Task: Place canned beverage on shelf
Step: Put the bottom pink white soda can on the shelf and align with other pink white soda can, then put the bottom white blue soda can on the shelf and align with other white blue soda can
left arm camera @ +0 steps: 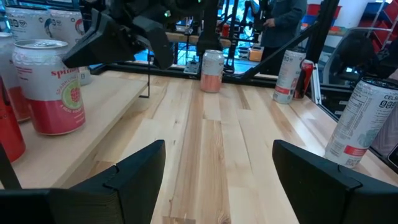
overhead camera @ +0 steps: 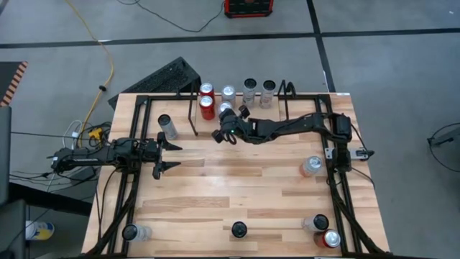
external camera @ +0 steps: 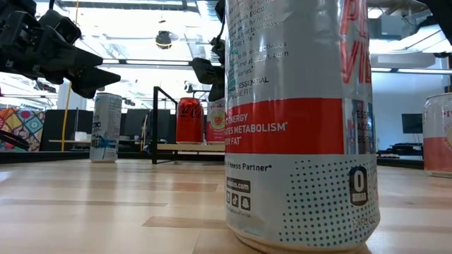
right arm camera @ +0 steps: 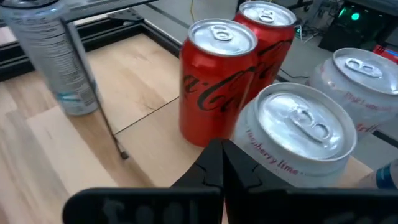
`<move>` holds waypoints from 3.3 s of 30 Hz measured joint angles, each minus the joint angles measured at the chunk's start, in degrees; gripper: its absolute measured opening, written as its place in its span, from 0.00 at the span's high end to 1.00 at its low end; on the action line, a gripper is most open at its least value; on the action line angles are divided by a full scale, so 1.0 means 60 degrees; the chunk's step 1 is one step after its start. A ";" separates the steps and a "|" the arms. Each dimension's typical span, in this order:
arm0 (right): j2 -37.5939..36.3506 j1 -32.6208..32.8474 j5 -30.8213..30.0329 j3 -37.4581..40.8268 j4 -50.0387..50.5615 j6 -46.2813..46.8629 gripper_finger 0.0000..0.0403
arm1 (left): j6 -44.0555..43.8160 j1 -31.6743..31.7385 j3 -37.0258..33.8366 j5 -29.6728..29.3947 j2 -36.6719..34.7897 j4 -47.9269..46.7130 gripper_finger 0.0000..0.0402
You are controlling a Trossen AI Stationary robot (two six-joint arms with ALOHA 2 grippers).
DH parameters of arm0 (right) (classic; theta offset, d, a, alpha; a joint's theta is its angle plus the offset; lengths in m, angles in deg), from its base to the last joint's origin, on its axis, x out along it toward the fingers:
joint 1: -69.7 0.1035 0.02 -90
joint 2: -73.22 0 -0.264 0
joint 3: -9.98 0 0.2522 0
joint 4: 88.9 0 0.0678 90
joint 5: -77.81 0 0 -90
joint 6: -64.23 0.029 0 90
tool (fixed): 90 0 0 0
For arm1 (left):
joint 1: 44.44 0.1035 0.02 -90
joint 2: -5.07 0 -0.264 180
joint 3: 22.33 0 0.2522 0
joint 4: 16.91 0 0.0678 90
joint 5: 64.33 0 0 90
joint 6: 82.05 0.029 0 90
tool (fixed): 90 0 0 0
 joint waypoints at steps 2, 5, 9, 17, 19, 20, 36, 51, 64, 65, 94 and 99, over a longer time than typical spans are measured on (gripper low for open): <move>0.0000 -0.0026 -0.0109 0.0001 -0.0004 0.0002 0.96 | 0.0001 0.0004 0.0000 0.0000 -0.0002 0.0000 0.30; 0.0000 -0.0119 -0.0176 0.0001 0.0047 0.0030 0.95 | -0.0001 0.0000 0.0000 0.0000 -0.0002 0.0000 0.30; 0.0000 -0.0208 -0.0180 0.0001 0.0182 0.0030 0.95 | 0.0000 0.0004 0.0000 0.0000 -0.0004 0.0000 0.30; 0.0000 -0.0357 -0.0195 0.0001 0.0203 0.0028 0.95 | -0.0001 0.0004 0.0000 0.0004 0.0000 0.0000 0.30; 0.0000 -0.0390 -0.0189 0.0001 0.0204 0.0025 0.95 | 0.0001 0.0002 0.0000 0.0004 -0.0004 0.0000 0.30; 0.0000 -0.0390 -0.0189 0.0001 0.0213 0.0009 0.95 | -0.0001 0.0004 0.0000 0.0004 -0.0004 0.0000 0.30; 0.0000 -0.0115 0.0027 0.0005 0.1267 -0.0275 0.95 | -0.0001 0.0000 0.0000 0.0007 0.0000 0.0000 0.30; 0.0000 -0.0591 0.0149 0.0005 0.1290 -0.0260 0.95 | 0.0000 0.0001 0.0000 0.0007 -0.0004 -0.0001 0.30; -0.0074 -0.0468 0.0875 0.0005 0.1609 -0.0327 0.95 | -0.0001 0.0004 0.0000 0.0007 -0.0004 0.0000 0.30; -0.0111 -0.0403 0.0877 0.0008 0.1691 -0.0327 0.95 | -0.0001 0.0000 0.0000 0.0007 -0.0003 -0.0003 0.30; -0.3820 0.7238 0.1107 0.0005 0.4088 0.0183 0.95 | 0.0002 0.0004 0.0000 -0.0066 0.0000 -0.0011 0.30; -0.3795 0.8223 0.1054 0.0005 0.4149 0.0172 0.95 | -0.0001 0.0002 0.0000 -0.0067 0.0000 -0.0011 0.30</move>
